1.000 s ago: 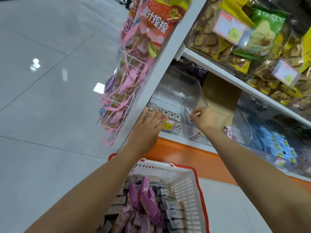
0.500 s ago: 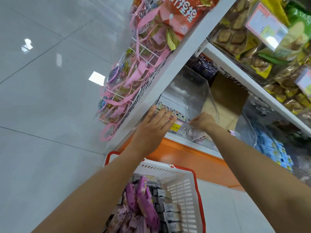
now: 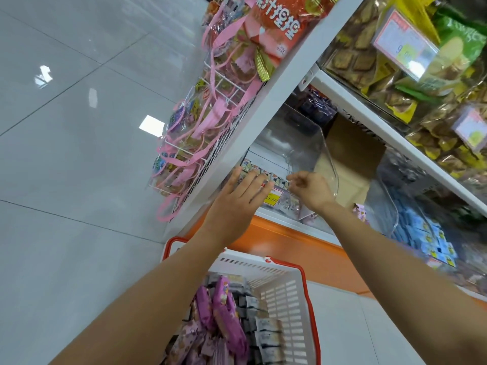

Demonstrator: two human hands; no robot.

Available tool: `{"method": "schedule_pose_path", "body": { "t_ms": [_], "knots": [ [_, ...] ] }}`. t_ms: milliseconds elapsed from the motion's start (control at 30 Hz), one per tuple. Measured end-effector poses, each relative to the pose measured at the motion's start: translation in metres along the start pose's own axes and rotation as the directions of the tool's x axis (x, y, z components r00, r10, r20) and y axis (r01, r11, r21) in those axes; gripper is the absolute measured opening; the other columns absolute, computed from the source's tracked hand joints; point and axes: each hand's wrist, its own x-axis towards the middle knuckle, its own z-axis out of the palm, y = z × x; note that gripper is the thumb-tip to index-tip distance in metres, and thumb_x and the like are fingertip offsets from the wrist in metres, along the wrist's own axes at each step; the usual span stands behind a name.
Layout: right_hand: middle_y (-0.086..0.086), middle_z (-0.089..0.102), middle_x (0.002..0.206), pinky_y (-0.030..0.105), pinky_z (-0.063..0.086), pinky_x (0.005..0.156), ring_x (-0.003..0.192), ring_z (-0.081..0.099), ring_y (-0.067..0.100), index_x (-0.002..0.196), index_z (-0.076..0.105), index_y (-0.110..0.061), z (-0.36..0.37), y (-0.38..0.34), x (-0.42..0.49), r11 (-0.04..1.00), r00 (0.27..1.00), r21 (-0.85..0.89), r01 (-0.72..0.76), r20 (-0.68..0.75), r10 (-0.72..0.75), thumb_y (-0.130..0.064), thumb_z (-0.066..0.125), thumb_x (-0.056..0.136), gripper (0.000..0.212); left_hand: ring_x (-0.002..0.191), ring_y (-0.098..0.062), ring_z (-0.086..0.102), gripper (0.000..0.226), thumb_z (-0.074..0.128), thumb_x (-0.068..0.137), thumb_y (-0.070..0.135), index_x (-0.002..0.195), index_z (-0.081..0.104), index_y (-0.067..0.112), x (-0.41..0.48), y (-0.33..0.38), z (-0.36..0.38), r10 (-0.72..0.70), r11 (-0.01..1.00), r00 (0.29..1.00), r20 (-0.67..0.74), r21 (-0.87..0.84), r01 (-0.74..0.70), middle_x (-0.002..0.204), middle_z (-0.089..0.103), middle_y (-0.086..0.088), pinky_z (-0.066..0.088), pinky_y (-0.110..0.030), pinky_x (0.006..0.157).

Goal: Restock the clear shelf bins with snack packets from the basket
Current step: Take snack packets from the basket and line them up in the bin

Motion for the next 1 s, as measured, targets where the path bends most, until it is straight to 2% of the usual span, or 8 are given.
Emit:
{"method": "schedule_pose_path", "body": {
  "t_ms": [133,300,433,567,633,733,833,1000],
  "knots": [
    [-0.006,0.066,0.092,0.018,0.054,0.082,0.083,0.062,0.002,0.11,0.069,-0.016,-0.003,-0.009,-0.023,0.963,0.985,0.207,0.17,-0.064,-0.16,-0.005,0.059,0.093,0.023,0.145,-0.032,0.028,0.072,0.038,0.078,-0.003,0.149,0.038,0.01,-0.001,0.005,-0.003,-0.034,0.999,0.999,0.028,-0.013,0.034,0.151,0.041,-0.014,0.014,-0.054,0.12],
    [-0.007,0.069,0.103,0.019,0.052,0.082,0.094,0.064,0.005,0.108,0.07,-0.02,-0.011,-0.017,-0.058,0.869,0.928,0.324,0.372,-0.16,-0.337,-0.006,0.06,0.093,0.023,0.147,-0.033,0.017,0.09,0.051,0.068,-0.005,0.153,0.026,0.007,-0.011,0.008,-0.009,-0.065,0.998,0.991,0.118,0.029,0.062,0.156,0.028,-0.018,0.005,-0.051,0.12],
    [-0.006,0.07,0.093,0.02,0.052,0.074,0.084,0.065,0.008,0.101,0.071,-0.021,0.01,-0.003,-0.091,0.824,0.893,0.346,0.449,-0.136,-0.429,-0.006,0.063,0.091,0.02,0.126,-0.036,0.041,0.083,0.073,0.06,0.003,0.139,0.048,0.001,-0.037,0.01,-0.008,-0.017,1.0,0.977,0.212,0.019,0.014,0.132,0.048,-0.018,0.026,-0.05,0.115],
    [-0.011,0.068,0.091,0.009,0.046,0.072,0.076,0.061,-0.004,0.105,0.073,-0.015,0.057,0.031,-0.105,0.903,0.928,0.287,0.321,0.095,-0.36,-0.008,0.064,0.091,0.018,0.102,-0.032,0.057,0.059,0.089,0.049,0.023,0.102,0.068,0.008,-0.054,0.012,0.004,0.056,0.997,0.911,0.409,0.017,-0.069,0.108,0.062,-0.013,0.037,-0.043,0.101],
    [-0.009,0.066,0.089,0.006,0.042,0.068,0.071,0.056,-0.008,0.108,0.072,-0.013,0.083,0.051,-0.108,0.942,0.931,0.215,0.258,0.205,-0.301,-0.009,0.062,0.091,0.02,0.115,-0.033,0.056,0.058,0.084,0.062,0.027,0.115,0.065,0.011,-0.064,0.014,0.012,0.048,0.999,0.862,0.505,-0.034,-0.035,0.121,0.06,-0.014,0.033,-0.045,0.109],
    [-0.003,0.07,0.093,0.018,0.045,0.072,0.075,0.058,0.004,0.106,0.073,-0.014,0.118,0.078,-0.108,0.98,0.913,0.121,0.156,0.362,-0.19,-0.01,0.059,0.091,0.021,0.145,-0.028,0.023,0.069,0.06,0.09,0.026,0.151,0.03,0.016,-0.078,0.015,0.027,0.003,0.998,0.711,0.703,-0.045,0.04,0.157,0.027,-0.009,0.007,-0.044,0.12],
    [0.002,0.071,0.105,0.024,0.049,0.082,0.09,0.063,0.014,0.105,0.071,-0.015,0.152,0.096,-0.11,0.997,0.859,0.033,0.074,0.506,-0.081,-0.014,0.059,0.089,0.02,0.149,-0.027,0.01,0.075,0.055,0.094,0.028,0.156,0.012,0.019,-0.089,0.01,0.038,-0.052,0.997,0.614,0.788,0.004,0.078,0.162,0.014,-0.007,0.003,-0.044,0.122],
    [0.001,0.067,0.108,0.029,0.05,0.086,0.097,0.062,0.017,0.098,0.064,-0.024,0.206,0.109,-0.116,0.995,0.767,-0.063,-0.083,0.633,0.104,-0.031,0.057,0.091,0.012,0.15,-0.029,0.007,0.086,0.055,0.093,0.025,0.157,-0.004,0.026,-0.111,-0.007,0.053,-0.067,0.996,0.599,0.798,0.023,0.081,0.163,0.008,-0.007,0.001,-0.046,0.122]
  ]
}}
